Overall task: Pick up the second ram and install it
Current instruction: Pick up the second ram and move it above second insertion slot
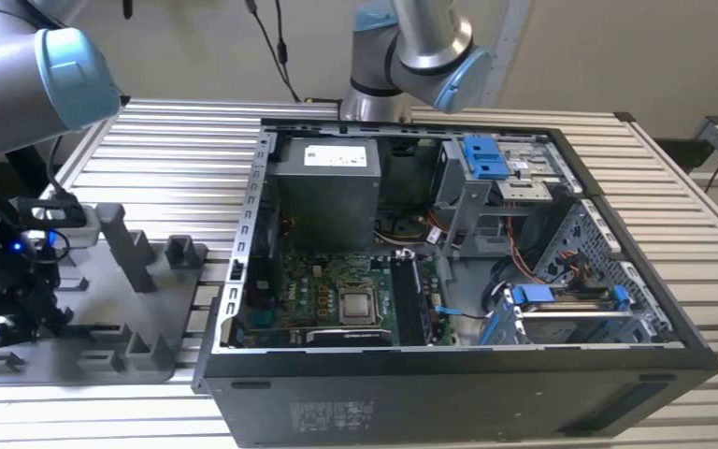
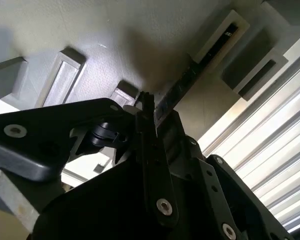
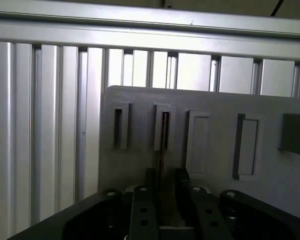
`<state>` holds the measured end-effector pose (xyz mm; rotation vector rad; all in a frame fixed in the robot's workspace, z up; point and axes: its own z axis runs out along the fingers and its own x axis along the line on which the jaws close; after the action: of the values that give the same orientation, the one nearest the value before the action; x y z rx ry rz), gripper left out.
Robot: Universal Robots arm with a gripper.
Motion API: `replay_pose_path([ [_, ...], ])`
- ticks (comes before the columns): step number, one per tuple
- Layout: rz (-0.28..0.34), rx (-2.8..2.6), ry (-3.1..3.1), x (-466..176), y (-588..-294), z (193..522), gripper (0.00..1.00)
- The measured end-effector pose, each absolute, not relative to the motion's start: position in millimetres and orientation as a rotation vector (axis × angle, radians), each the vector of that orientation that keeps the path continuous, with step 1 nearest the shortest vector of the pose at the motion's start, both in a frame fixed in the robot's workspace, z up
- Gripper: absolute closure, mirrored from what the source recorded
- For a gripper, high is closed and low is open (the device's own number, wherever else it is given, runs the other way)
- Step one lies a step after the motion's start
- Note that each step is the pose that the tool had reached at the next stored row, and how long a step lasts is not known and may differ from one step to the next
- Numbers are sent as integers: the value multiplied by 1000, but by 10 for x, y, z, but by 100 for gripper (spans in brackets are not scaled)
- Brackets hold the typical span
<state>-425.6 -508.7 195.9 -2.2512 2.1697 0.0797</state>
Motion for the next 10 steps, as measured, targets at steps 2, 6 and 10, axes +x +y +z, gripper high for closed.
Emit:
replay_pose_path([
  [2,80,-2251,2170,-4256,-5087,1958,75],
  [6,80,-2251,2170,-4257,-5087,1955,78],
  [10,80,-2251,2170,-4257,-5087,1953,85],
])
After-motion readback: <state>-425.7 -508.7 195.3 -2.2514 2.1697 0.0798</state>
